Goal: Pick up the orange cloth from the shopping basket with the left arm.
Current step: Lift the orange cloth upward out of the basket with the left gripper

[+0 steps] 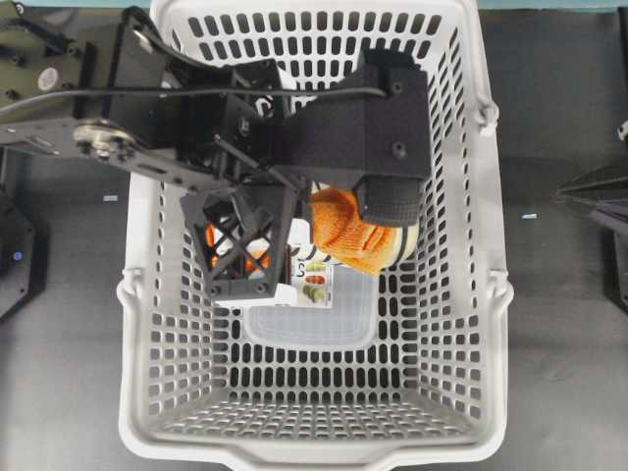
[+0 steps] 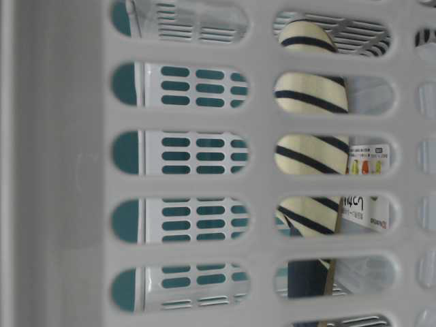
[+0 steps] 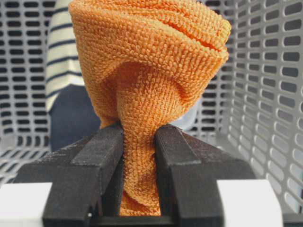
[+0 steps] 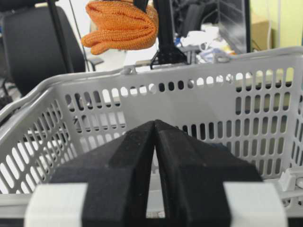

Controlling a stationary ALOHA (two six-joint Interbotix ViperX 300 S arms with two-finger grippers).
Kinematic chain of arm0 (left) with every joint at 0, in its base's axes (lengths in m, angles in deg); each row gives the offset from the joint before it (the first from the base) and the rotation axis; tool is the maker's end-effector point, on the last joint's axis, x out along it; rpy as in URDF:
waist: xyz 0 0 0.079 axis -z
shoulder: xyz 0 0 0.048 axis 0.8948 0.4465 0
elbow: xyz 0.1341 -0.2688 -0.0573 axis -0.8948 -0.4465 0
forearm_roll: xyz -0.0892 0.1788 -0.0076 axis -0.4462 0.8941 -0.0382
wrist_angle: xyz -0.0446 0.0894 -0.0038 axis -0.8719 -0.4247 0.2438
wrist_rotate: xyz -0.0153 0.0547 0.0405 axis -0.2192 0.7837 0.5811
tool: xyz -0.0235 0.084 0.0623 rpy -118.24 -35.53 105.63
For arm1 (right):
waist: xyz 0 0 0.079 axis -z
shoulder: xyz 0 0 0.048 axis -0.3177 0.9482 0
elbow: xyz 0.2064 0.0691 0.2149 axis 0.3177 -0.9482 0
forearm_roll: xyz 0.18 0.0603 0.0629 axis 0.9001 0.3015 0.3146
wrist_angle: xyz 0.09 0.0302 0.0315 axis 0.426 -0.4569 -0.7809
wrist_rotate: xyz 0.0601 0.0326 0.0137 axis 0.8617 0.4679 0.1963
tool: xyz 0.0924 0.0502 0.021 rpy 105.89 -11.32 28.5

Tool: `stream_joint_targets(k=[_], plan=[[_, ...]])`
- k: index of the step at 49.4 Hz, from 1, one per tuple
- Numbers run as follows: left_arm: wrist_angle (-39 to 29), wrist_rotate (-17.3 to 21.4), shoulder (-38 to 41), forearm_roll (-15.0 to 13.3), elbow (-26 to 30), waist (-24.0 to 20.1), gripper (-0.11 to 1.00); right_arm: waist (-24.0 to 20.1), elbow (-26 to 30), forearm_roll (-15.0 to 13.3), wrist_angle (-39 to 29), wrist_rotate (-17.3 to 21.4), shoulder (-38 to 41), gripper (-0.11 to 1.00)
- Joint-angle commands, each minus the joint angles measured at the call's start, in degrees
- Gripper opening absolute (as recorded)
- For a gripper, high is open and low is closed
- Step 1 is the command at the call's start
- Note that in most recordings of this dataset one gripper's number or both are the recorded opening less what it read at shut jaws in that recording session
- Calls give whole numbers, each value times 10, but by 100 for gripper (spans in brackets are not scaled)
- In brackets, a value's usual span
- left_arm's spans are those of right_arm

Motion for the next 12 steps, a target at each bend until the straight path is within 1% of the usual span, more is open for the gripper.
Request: stream_joint_targets(k=[1, 12], plan=[[4, 1, -8, 2, 4, 0, 16, 1, 4, 2, 3, 0, 3, -1], [4, 1, -8, 1, 0, 0, 16, 4, 3, 2, 3, 0, 3, -1]])
